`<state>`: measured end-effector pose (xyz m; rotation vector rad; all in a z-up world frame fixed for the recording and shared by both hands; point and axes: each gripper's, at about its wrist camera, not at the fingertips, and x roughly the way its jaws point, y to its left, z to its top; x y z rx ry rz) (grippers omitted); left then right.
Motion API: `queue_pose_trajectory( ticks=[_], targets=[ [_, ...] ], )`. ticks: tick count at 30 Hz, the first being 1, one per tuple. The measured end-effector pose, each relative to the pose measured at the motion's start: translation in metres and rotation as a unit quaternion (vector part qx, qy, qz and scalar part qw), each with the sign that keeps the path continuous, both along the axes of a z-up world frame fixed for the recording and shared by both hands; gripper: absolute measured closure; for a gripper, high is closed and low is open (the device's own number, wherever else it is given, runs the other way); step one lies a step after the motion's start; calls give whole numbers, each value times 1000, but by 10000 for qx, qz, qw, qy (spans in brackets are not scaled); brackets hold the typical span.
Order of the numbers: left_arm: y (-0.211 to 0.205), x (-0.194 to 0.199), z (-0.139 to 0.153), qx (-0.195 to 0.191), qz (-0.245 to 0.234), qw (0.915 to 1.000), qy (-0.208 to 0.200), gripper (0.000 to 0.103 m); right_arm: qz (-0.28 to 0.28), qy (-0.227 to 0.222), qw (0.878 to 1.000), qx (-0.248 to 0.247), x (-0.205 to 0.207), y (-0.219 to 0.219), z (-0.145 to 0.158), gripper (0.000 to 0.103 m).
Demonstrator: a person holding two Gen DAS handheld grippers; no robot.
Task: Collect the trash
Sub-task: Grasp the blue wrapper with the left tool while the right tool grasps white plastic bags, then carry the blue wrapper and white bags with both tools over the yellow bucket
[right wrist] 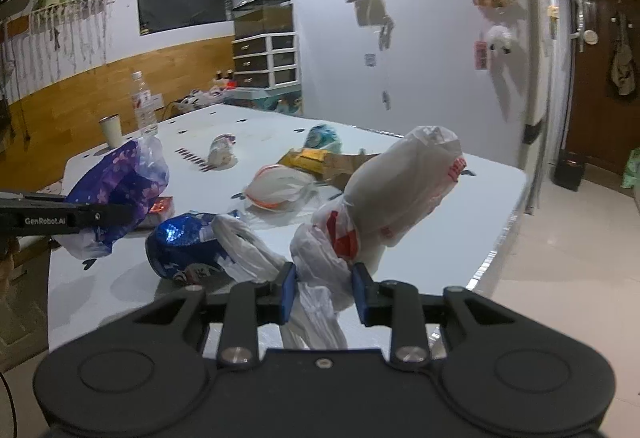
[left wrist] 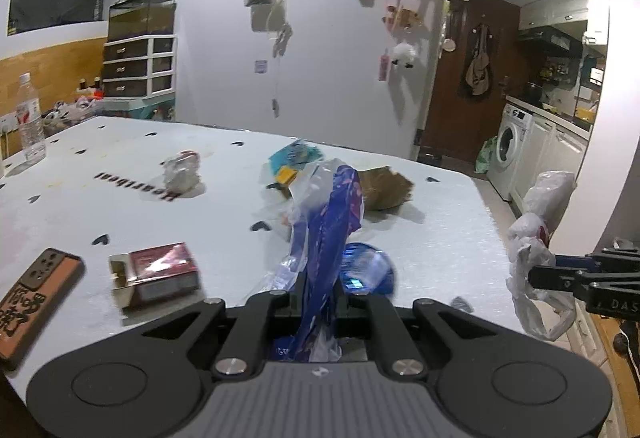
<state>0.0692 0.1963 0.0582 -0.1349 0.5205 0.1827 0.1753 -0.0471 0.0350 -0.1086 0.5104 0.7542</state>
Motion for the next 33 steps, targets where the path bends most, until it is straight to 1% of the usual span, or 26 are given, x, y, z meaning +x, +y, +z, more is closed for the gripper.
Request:
queue_pose_trajectory(
  ticks=[7, 12, 21, 27, 30, 33],
  targets=[
    [-53, 13, 6, 114, -360, 9992, -116, 93, -451, -100, 9989, -54, -13, -46, 4, 72],
    [-95, 23, 8, 170, -673, 9974, -171, 93, -831, -85, 9965, 28, -15, -83, 5, 72],
    [-176, 50, 2, 176, -1340, 9907, -131, 93, -1501, -82, 9886, 43, -21, -154, 1, 72],
    [-227, 76, -10, 130, -1752, 9844, -16, 93, -1954, 10, 9807, -2, -12, -193, -7, 72],
    [-250, 96, -21, 133, -1922, 9812, 133, 93, -2169, 83, 9761, -90, -5, -213, -16, 72],
    [-273, 116, -34, 104, -2041, 9784, 295, 93, -2388, 241, 9707, -62, 7, -230, -28, 72]
  ],
)
